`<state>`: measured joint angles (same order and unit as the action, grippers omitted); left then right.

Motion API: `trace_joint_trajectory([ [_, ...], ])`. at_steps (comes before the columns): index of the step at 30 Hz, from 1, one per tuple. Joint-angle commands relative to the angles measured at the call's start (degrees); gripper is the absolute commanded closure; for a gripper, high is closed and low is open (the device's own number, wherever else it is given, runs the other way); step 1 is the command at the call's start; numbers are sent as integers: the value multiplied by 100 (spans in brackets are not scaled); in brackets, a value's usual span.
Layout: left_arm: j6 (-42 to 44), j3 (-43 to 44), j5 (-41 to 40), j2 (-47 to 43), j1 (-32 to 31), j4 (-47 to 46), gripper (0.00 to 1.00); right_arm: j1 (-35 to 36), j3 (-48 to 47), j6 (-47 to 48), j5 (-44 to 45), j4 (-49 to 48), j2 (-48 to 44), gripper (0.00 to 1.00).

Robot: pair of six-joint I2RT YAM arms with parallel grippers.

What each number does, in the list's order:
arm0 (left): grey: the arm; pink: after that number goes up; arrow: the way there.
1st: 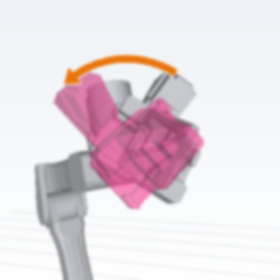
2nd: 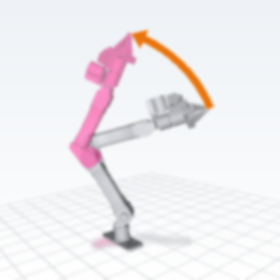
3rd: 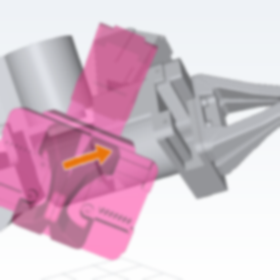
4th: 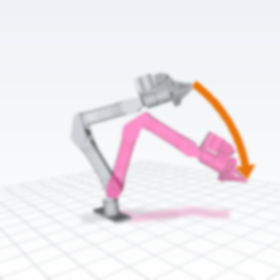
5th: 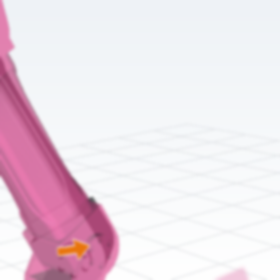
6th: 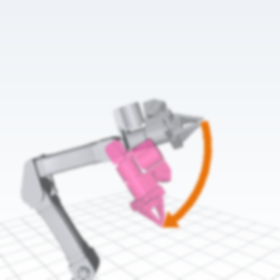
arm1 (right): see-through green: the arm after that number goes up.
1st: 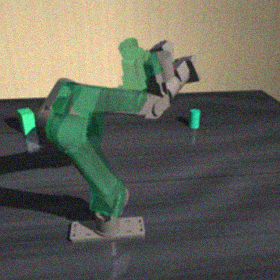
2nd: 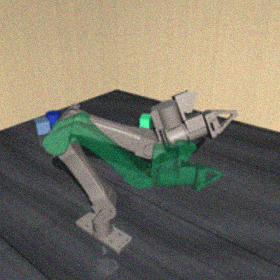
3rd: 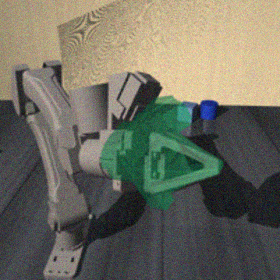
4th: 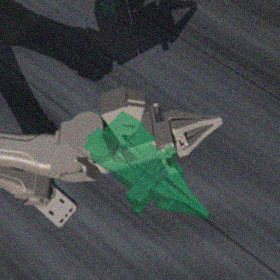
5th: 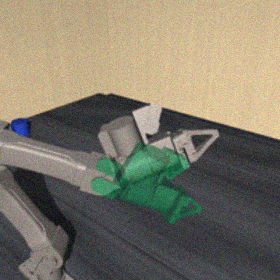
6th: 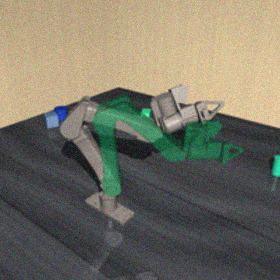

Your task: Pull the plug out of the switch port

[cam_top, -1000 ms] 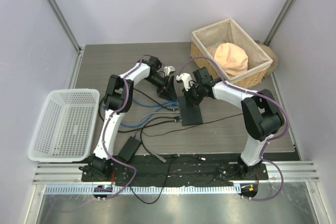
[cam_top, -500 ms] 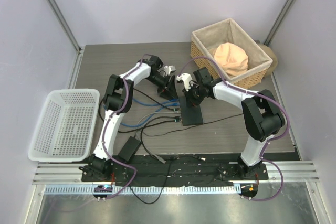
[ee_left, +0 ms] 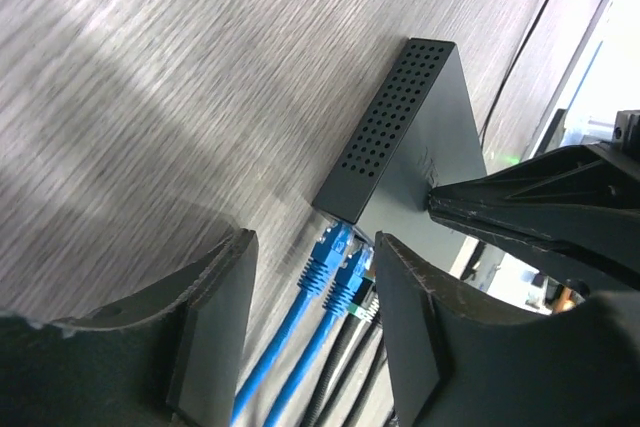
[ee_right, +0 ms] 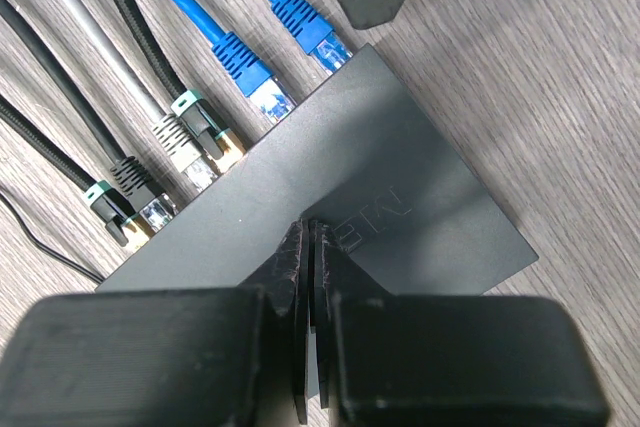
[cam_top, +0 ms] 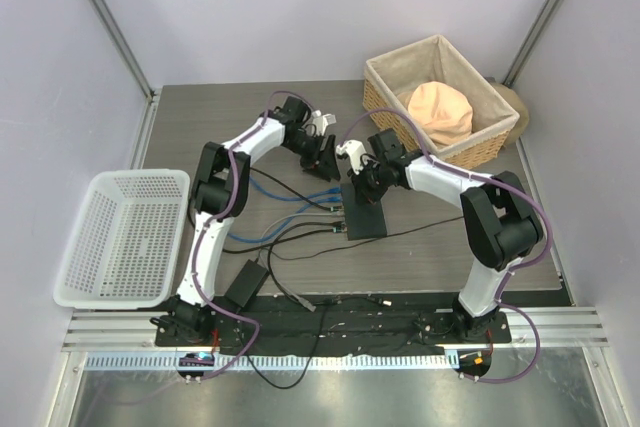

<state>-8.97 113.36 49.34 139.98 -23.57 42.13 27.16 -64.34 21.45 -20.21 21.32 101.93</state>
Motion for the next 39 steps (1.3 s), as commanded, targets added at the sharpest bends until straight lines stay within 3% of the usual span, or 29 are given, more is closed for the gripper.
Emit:
trace_joint_trajectory([
  [1,501,-121,-409,442,-183,-153,48,9,378,254,597,74,301,99],
  [9,607,-306,-144,539,-306,-109,56,0,536,237,597,56,204,99],
  [18,1239,-508,189,556,-262,506,58,-26,510,245,588,39,240,99],
  [33,2425,406,813,1189,-165,1886,59,-26,518,245,588,39,240,98],
  [39,2664,485,577,1233,-156,2106,67,-26,501,245,579,39,266,98],
])
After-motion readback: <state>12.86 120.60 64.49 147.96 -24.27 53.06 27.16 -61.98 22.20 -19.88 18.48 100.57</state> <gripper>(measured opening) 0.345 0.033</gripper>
